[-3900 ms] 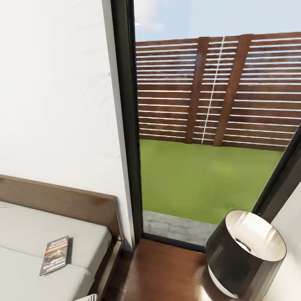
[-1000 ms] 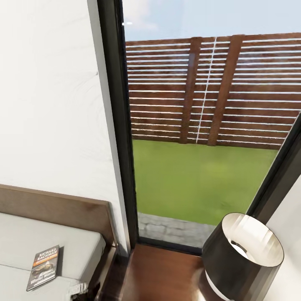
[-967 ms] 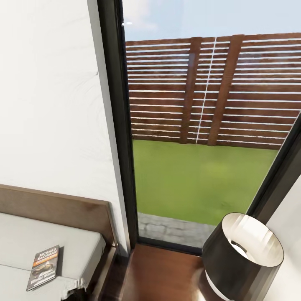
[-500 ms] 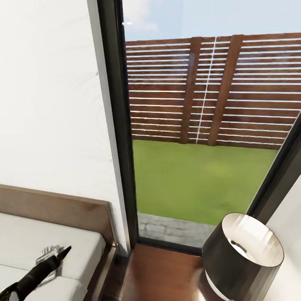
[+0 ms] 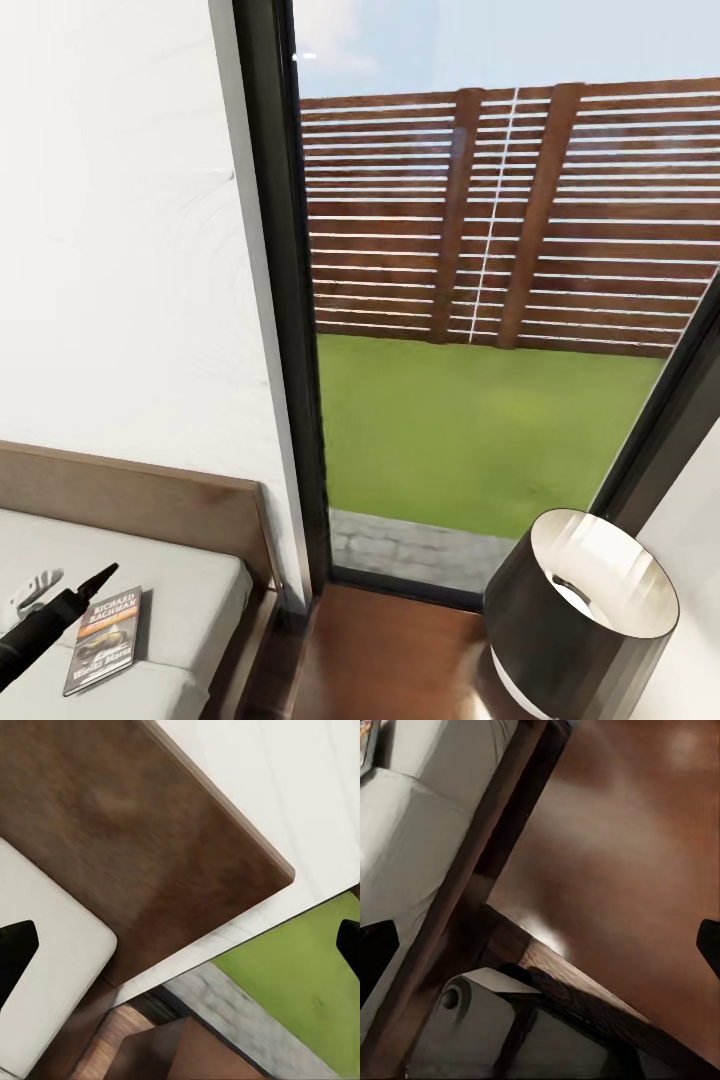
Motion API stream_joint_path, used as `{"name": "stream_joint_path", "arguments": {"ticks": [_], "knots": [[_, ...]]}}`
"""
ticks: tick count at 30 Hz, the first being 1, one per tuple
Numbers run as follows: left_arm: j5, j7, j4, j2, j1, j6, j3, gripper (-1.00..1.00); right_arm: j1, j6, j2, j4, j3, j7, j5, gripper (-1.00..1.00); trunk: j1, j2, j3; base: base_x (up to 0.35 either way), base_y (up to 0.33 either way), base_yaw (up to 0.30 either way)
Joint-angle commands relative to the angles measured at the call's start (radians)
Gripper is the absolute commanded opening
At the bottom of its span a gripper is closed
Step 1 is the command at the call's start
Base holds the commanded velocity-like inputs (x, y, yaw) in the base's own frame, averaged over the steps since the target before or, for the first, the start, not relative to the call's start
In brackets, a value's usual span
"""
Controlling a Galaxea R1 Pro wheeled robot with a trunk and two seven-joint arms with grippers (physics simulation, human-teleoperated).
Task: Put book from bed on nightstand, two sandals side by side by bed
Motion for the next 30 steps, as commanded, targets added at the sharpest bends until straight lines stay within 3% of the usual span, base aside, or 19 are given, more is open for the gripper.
{"name": "stream_joint_path", "arguments": {"ticks": [1, 4, 6, 11, 17, 23, 26, 30], "knots": [[0.009, -0.002, 0.001, 0.0, -0.001, 0.009, 0.001, 1.0, -0.002, -0.001, 0.043, 0.003, -0.01, 0.002, 0.057, 1.0, 0.0, -0.001, -0.002, 0.0, 0.0, 0.0], [0.009, 0.001, 0.002, -0.002, -0.001, 0.008, -0.001, 1.0, -0.002, 0.001, 0.113, 0.003, -0.01, -0.001, 0.104, 1.0, 0.0, -0.001, -0.002, 0.0, 0.0, 0.0], [0.009, 0.01, 0.004, -0.004, -0.001, 0.006, -0.004, 1.0, -0.002, 0.011, 0.184, 0.001, -0.007, -0.002, 0.132, 1.0, 0.0, -0.001, -0.002, 0.0, 0.0, 0.0], [0.009, 0.019, 0.006, -0.01, -0.001, 0.005, -0.006, 1.0, -0.003, 0.149, 0.243, -0.02, -0.007, -0.005, 0.144, 1.0, 0.0, -0.001, -0.002, 0.0, 0.0, 0.0], [0.009, 0.023, 0.01, -0.011, -0.001, 0.003, -0.007, 1.0, -0.003, 0.196, 0.255, -0.061, -0.011, -0.012, 0.136, 1.0, 0.0, -0.001, -0.002, 0.0, 0.0, 0.0], [0.008, 0.052, 0.012, -0.033, -0.001, 0.002, -0.007, 1.0, -0.006, 0.224, 0.257, -0.152, -0.013, -0.011, 0.133, 1.0, 0.0, -0.001, -0.002, 0.0, 0.0, 0.0], [0.008, 0.058, 0.012, -0.038, -0.001, 0.001, -0.008, 1.0, -0.007, 0.274, 0.258, -0.213, -0.013, -0.009, 0.131, 1.0, 0.0, -0.001, -0.002, 0.0, 0.0, 0.0], [0.008, 0.061, 0.012, -0.046, -0.001, 0.001, -0.009, 1.0, -0.009, 0.414, 0.259, -0.281, -0.013, -0.007, 0.115, 1.0, 0.0, -0.001, -0.002, 0.0, 0.0, 0.0]]}}
